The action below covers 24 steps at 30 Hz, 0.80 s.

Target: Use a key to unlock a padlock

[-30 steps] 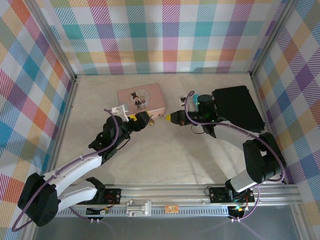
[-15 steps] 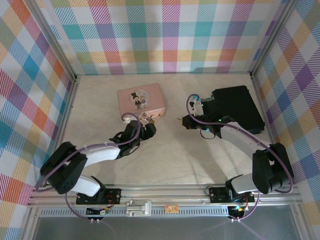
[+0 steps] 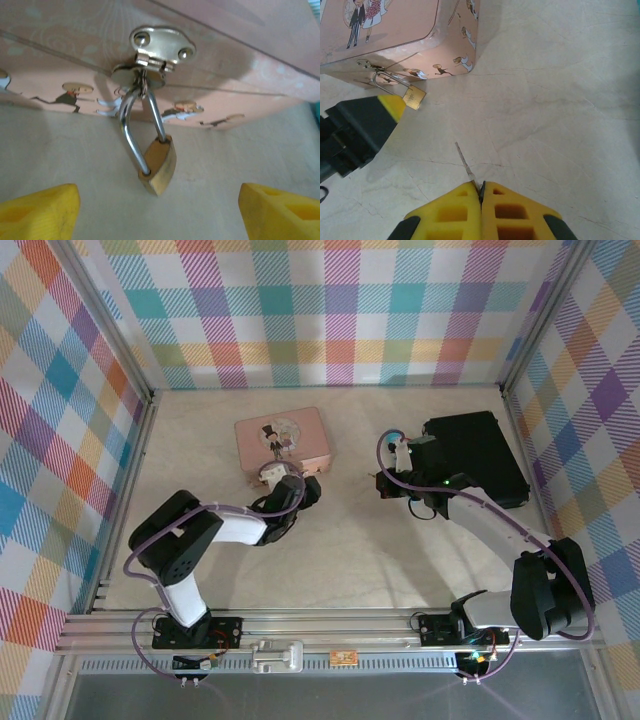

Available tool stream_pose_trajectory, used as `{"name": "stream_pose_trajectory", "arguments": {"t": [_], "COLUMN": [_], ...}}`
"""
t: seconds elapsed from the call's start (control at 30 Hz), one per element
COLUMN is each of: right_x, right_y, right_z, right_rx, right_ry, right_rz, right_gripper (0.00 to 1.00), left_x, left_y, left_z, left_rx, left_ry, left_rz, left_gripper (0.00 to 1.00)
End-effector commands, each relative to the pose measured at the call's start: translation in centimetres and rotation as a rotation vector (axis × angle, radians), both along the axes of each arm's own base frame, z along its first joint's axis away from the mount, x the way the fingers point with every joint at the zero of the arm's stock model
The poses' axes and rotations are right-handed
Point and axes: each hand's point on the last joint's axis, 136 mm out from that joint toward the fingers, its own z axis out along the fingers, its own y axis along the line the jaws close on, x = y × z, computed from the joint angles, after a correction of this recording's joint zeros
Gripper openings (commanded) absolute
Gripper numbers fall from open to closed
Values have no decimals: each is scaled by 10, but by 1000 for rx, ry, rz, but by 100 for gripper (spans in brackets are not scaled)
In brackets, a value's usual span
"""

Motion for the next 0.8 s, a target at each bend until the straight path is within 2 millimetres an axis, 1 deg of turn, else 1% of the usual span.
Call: {"name": "stream_pose_trajectory", "arguments": {"t": [0.0, 0.07, 0.13, 0.23, 0.37, 0.6, 0.7, 0.77], "right_x": [4, 5, 5, 5, 5, 6, 7, 7], "right_y": [5, 8, 9, 11, 11, 14, 14, 14], "right_z": [2, 3, 3, 4, 6, 5, 7, 7], "right_rx": [29, 46, 55, 66, 75, 91, 100, 103], "right_ry": [-23, -24, -25, -31, -42, -43, -48, -46], "right_rz": [24, 30, 35, 39, 43, 60, 58, 59], "right_gripper": [0, 0, 0, 0, 0, 0, 0, 0], "left_x": [22, 29, 33, 35, 31, 27, 36, 41], "left_y": [-9, -17, -19, -10, 2, 4, -8, -16], "left_z": [18, 16, 12, 4, -6, -24, -25, -29], "left_rx": [59, 96, 139, 216, 263, 265, 243, 238], "left_ry": [-104, -111, -106, -81, -51, -5, -44, -61], "left_rz": [70, 72, 98, 170, 231, 251, 203, 179], "left_gripper": [80, 76, 72, 67, 66, 67, 67, 64]}}
